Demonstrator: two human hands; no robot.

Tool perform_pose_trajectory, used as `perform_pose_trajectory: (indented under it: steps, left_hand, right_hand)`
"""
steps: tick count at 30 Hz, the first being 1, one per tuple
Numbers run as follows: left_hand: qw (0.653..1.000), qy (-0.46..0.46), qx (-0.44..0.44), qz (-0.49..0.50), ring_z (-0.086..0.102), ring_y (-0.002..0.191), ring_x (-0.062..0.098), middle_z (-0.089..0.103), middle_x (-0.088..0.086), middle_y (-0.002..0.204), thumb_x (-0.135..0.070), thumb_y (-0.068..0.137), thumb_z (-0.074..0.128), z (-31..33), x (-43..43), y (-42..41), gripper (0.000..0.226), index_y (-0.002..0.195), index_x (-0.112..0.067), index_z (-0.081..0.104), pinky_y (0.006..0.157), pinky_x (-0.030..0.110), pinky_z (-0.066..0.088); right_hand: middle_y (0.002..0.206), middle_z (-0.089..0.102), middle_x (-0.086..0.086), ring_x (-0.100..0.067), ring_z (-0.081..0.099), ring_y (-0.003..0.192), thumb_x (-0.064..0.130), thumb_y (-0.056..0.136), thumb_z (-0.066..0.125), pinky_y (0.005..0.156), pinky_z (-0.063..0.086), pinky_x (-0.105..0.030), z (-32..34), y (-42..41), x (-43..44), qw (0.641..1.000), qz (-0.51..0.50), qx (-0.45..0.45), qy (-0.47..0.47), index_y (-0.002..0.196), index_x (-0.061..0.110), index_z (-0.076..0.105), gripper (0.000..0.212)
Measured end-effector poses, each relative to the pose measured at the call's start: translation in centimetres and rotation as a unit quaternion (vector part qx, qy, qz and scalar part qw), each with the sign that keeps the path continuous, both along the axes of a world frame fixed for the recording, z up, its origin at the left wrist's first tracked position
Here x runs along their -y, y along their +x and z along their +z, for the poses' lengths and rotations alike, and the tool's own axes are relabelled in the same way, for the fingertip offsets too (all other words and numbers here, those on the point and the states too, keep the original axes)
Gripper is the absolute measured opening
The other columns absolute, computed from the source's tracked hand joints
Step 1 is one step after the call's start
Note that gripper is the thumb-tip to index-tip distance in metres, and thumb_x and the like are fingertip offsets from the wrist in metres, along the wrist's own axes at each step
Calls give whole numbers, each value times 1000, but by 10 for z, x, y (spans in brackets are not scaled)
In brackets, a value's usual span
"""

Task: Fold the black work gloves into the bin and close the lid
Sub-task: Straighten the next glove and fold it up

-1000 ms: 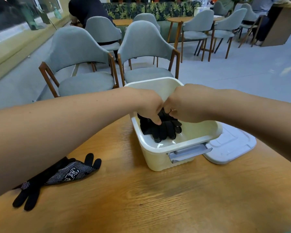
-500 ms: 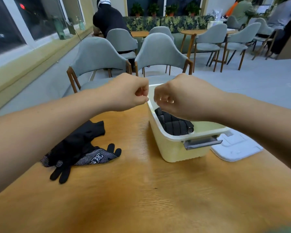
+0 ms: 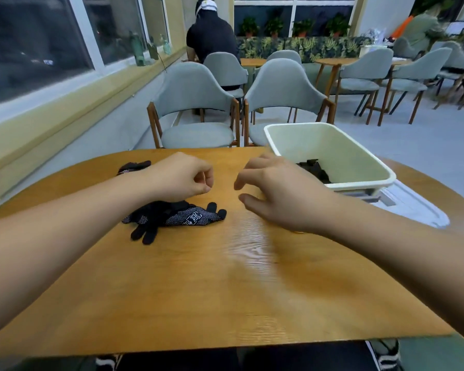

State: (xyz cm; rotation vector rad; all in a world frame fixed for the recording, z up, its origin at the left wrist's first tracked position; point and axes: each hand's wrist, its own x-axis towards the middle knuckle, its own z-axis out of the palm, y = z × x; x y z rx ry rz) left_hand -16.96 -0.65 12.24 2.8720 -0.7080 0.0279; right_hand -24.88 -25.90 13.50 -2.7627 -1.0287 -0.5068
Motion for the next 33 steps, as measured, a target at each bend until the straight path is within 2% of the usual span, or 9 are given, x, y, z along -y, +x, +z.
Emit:
perform_pose_trajectory:
  steps: [5,7,11,16,19,25,29,33]
  left_hand:
    - [999,22,-20,21,68,101,7,73,-16,105,-21,100,70,-36,-20,-10,17,110,-35,73,94,35,57]
    - [999,25,-21,22,67,106,7,72,-16,111,-19,101,69,-47,-25,-15,21,116,-34,73,98,37,57]
    - [999,45,1,17,64,115,11,70,-11,125,-20,103,68,-57,-29,-21,28,128,-33,71,103,37,55]
    - [997,75,11,23,60,129,18,63,-7,140,-22,101,71,-64,-26,-22,46,145,-34,63,108,38,51]
    - [996,80,-7,36,62,128,18,65,-7,143,-21,101,71,-64,-23,-19,52,149,-36,59,107,39,53]
    - [994,95,-22,47,65,105,14,69,-11,113,-22,96,78,-49,-13,-10,43,134,-38,64,88,35,59]
    - [994,102,-6,45,66,99,13,69,-15,95,-27,97,77,-41,-11,-7,11,103,-35,72,86,40,59]
    - [995,92,9,31,64,96,13,69,-13,96,-28,97,75,-33,-15,-11,7,95,-33,71,87,42,58]
  right_hand:
    - [112,67,3,-21,52,106,36,104,63,90,47,-38,-56,-20,-9,999,-3,-36,39,126,25,72,26]
    - [112,68,2,-23,53,105,34,104,63,91,48,-39,-79,-26,-10,997,-6,-56,59,126,24,72,26]
    - [108,66,7,-15,51,105,36,104,64,93,50,-38,-121,-36,-7,989,-16,-94,113,122,24,71,22]
    - [117,61,9,-13,54,111,35,104,62,97,51,-39,-137,-35,-4,984,-35,-111,138,119,26,71,20]
    - [117,60,8,-15,53,109,34,104,60,96,50,-41,-140,-37,-7,988,-41,-88,124,116,25,70,18]
    - [117,59,8,-16,53,109,35,104,58,96,50,-41,-139,-38,-9,988,-50,-84,118,116,25,69,19]
    - [116,59,8,-15,52,107,35,104,58,95,50,-40,-138,-38,-10,988,-51,-82,119,115,25,69,19]
    - [114,59,7,-15,52,106,34,103,58,94,50,-40,-139,-38,-9,988,-48,-77,121,114,25,69,18]
